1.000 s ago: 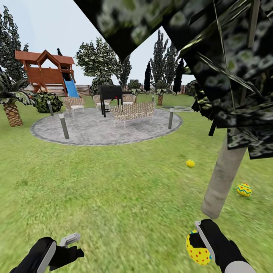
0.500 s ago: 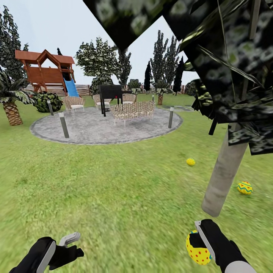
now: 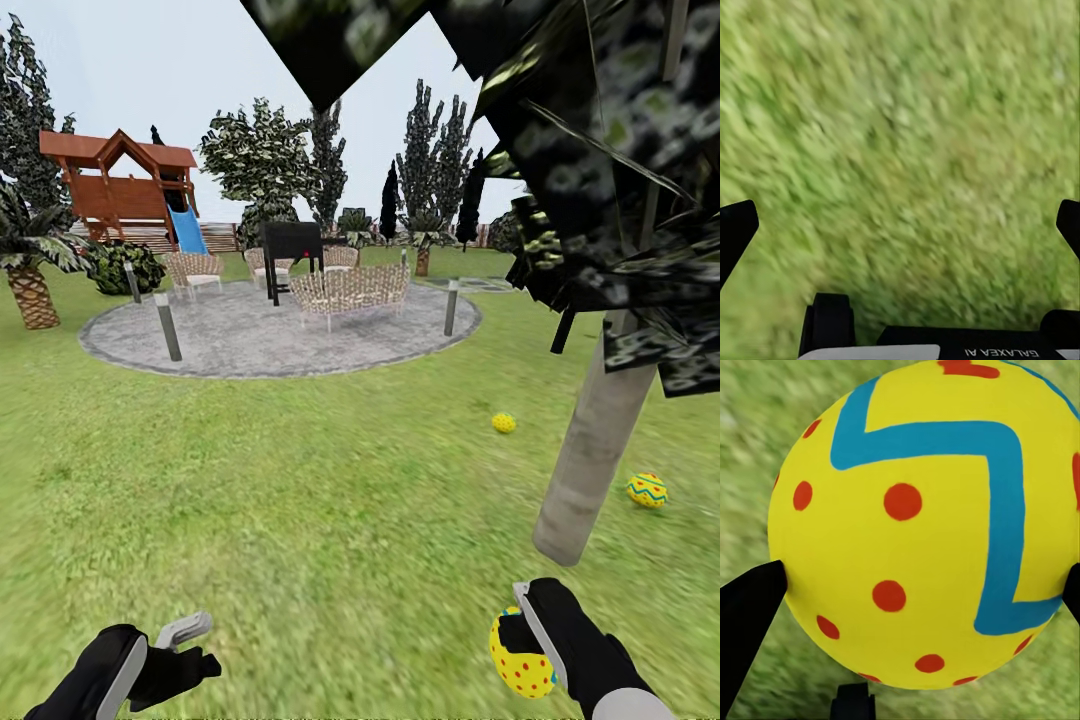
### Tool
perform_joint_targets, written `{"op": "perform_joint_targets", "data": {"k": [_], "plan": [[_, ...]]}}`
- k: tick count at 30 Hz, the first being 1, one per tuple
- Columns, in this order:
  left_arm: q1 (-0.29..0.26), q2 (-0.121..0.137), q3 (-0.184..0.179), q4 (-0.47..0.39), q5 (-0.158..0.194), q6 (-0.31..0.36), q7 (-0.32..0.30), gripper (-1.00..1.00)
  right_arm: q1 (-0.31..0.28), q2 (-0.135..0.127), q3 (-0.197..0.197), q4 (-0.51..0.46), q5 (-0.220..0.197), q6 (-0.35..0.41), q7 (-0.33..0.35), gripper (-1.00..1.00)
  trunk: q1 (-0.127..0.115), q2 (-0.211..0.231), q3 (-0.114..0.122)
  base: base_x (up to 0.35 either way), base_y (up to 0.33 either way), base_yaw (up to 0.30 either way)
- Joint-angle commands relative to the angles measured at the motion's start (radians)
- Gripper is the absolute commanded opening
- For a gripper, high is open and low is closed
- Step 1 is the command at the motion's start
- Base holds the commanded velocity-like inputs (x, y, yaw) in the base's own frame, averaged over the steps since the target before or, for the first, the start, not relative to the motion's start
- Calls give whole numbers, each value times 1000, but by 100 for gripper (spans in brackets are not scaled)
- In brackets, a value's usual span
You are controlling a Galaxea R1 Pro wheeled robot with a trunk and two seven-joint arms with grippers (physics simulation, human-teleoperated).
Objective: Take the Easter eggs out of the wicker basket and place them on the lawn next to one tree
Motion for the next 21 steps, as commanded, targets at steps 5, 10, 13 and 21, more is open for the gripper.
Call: {"op": "perform_joint_targets", "data": {"k": [5, 10, 13, 21], "plan": [[-1, 0, 3, -1, -2, 5, -6, 100, 0, 0, 0, -1, 1, 4, -1, -100, 19, -36, -17, 0, 0, 0], [-1, 0, 3, -2, -2, 5, -6, 100, -1, 0, 0, -1, 1, 4, -2, -100, 38, -71, -32, 0, 0, 0], [-1, 0, 3, -2, -2, 5, -5, 100, 0, 0, 0, -1, 1, 4, -1, -100, 50, -92, -42, 0, 0, 0], [-1, 0, 1, -2, -2, 5, -5, 100, -1, 0, 0, -1, 1, 4, -2, -100, 80, -148, -67, 0, 0, 0]]}}
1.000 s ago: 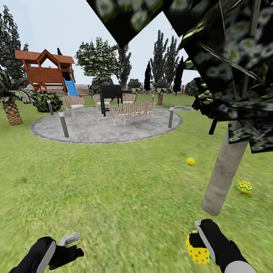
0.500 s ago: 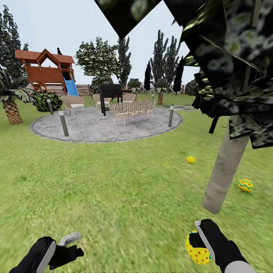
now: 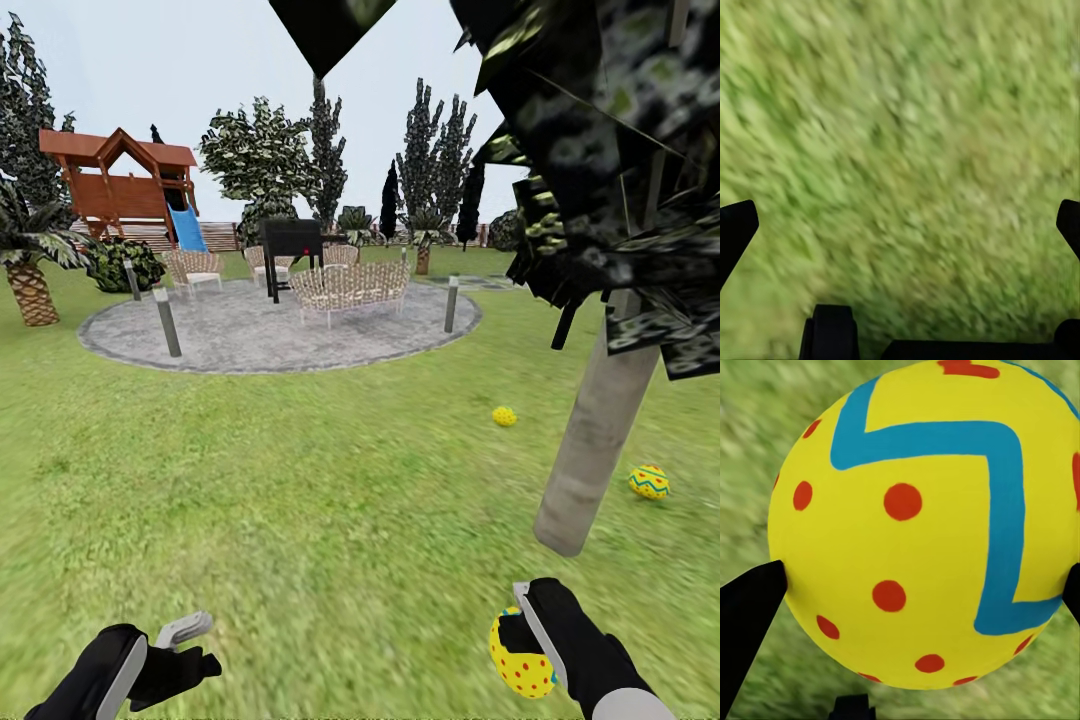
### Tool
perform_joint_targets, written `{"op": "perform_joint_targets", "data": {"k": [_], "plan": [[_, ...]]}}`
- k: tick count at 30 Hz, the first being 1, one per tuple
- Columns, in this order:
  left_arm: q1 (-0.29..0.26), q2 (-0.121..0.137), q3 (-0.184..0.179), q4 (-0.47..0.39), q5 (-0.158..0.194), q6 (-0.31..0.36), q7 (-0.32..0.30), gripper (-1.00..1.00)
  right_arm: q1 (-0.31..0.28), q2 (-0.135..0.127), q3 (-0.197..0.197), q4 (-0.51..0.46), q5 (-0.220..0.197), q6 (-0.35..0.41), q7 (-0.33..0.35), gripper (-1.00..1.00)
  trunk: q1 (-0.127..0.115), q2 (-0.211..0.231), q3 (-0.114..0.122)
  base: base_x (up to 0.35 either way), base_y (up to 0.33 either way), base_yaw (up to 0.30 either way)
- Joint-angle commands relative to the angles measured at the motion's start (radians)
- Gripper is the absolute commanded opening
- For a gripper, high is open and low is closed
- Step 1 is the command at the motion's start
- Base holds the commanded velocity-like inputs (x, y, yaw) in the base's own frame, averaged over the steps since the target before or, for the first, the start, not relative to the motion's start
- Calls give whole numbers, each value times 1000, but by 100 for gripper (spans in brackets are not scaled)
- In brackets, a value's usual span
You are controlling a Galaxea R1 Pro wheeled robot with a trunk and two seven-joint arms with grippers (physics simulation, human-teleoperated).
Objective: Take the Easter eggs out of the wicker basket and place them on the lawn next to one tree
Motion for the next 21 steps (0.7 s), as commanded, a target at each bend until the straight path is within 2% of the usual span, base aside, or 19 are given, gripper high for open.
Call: {"op": "perform_joint_targets", "data": {"k": [1, 21], "plan": [[-1, 0, 2, -1, -2, 5, -5, 100, 0, 0, 0, -1, 1, 4, -1, -100, 4, -8, -4, 0, 0, 0], [-1, 0, 2, -1, -2, 6, -6, 100, -1, -2, 0, -1, 2, 4, -1, -100, 80, -148, -67, 0, 0, 0]]}}
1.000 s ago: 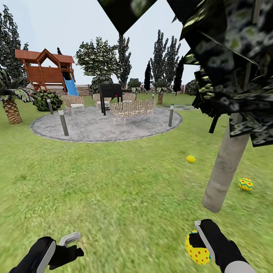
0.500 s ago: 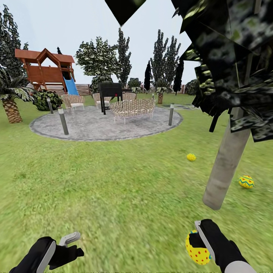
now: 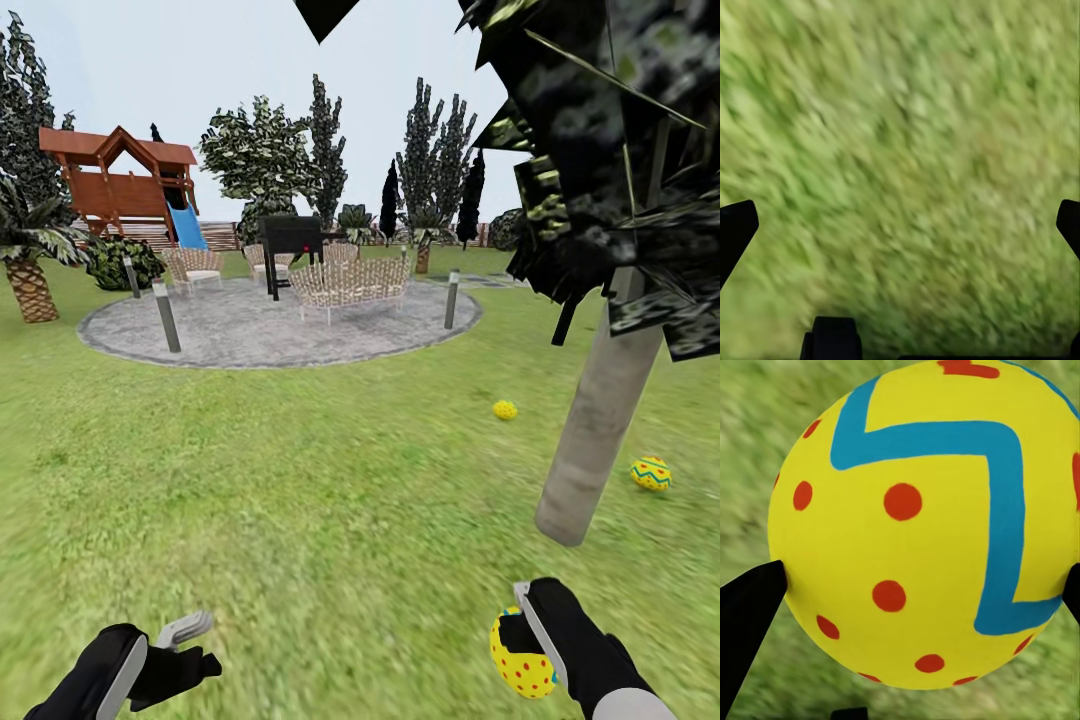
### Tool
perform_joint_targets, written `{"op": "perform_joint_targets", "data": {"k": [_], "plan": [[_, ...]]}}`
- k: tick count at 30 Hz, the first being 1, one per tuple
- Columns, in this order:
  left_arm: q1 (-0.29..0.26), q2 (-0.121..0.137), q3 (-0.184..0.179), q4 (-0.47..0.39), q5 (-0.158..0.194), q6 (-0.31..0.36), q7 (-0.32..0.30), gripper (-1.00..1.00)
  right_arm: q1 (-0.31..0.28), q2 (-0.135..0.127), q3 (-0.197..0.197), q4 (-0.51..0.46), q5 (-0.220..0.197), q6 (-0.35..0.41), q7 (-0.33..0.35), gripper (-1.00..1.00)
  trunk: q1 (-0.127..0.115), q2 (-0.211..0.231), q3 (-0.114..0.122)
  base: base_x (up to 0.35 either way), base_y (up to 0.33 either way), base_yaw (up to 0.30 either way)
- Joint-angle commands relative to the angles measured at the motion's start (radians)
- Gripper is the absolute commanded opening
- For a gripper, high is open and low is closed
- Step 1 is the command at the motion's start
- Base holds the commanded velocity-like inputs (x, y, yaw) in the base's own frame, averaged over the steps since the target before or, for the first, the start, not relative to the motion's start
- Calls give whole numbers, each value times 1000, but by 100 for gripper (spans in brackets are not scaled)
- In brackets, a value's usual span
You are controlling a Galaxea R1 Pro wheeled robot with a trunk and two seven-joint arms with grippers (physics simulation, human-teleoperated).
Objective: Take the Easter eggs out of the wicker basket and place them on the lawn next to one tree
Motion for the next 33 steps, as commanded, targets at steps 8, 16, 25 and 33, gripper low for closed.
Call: {"op": "perform_joint_targets", "data": {"k": [8, 16, 25, 33], "plan": [[-1, 1, 3, -2, -2, 4, -5, 100, 0, 0, 0, -1, 1, 4, -1, -100, 31, -57, -26, 0, 0, 0], [-2, 85, 82, -265, -2, -16, 7, 100, 0, -1, -2, 0, 0, 4, 4, -100, 61, -113, -51, 0, 0, 0], [-5, 44, 85, -445, 5, -37, 11, 100, 0, 0, -5, -1, -1, -21, -1, -100, 96, -176, -79, 0, 0, 0], [-5, 42, 86, -451, 4, -86, 14, 100, -1, 0, -7, -2, -2, -23, 0, -100, 116, -211, -107, 0, 0, 0]]}}
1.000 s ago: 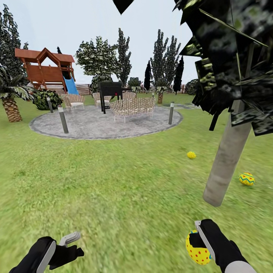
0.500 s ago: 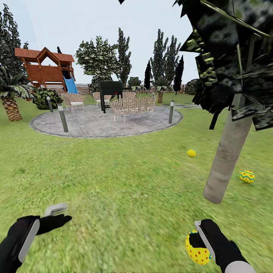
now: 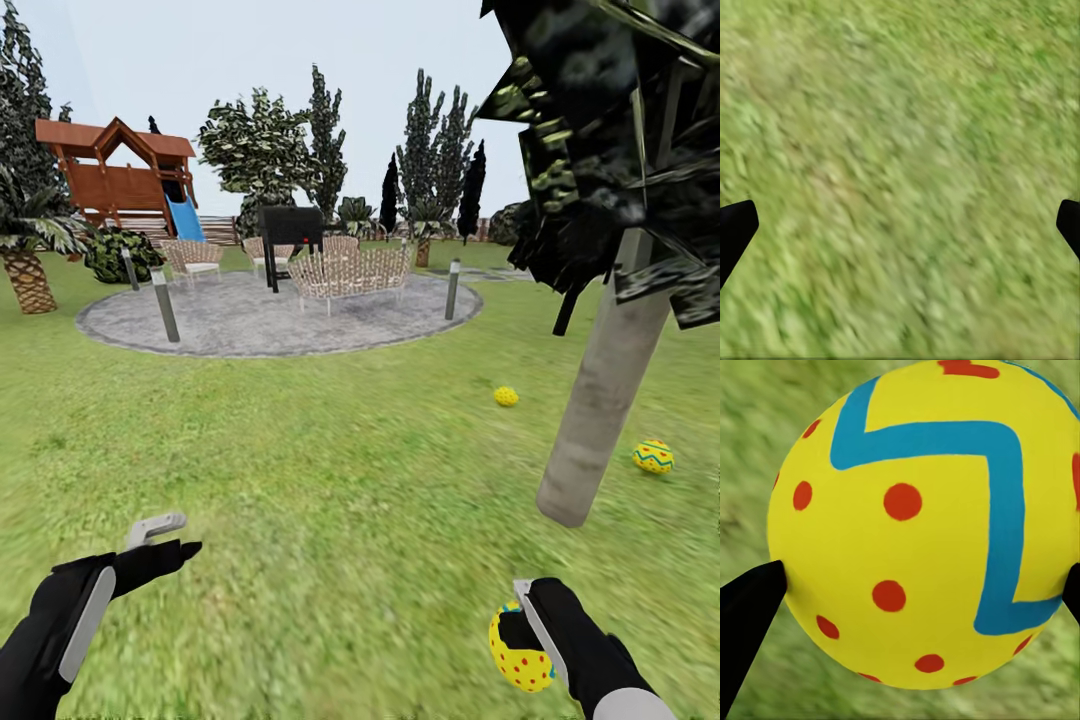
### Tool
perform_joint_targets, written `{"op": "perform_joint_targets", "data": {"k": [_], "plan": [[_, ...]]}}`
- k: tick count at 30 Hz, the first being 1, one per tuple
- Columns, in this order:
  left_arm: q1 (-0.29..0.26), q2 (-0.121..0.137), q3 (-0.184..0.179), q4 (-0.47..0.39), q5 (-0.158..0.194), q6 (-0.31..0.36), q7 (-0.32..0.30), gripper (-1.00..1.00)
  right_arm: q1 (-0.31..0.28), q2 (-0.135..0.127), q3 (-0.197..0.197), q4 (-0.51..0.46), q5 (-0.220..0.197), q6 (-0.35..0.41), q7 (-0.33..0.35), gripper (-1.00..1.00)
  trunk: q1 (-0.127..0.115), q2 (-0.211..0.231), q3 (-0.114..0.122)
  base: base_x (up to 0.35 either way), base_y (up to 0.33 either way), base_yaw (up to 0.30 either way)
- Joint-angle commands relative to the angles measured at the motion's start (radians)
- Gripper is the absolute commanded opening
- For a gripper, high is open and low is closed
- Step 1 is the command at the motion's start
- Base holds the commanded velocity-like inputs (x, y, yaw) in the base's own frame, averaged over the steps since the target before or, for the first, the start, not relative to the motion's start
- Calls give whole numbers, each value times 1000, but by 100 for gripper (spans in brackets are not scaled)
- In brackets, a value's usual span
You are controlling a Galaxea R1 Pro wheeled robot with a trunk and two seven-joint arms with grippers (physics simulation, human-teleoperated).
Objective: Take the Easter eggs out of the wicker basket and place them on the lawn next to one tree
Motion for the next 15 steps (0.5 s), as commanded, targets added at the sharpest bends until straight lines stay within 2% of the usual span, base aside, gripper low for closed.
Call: {"op": "perform_joint_targets", "data": {"k": [1, 15], "plan": [[-1, -1, 2, 0, -1, 5, -5, 100, 0, 0, 0, -1, 1, 4, -1, -100, 0, -1, -5, 0, 0, 0], [-1, 0, 4, -1, -3, -21, -3, 100, 0, 0, -2, -1, 1, 4, -1, -100, 6, -4, -59, 0, 0, 0]]}}
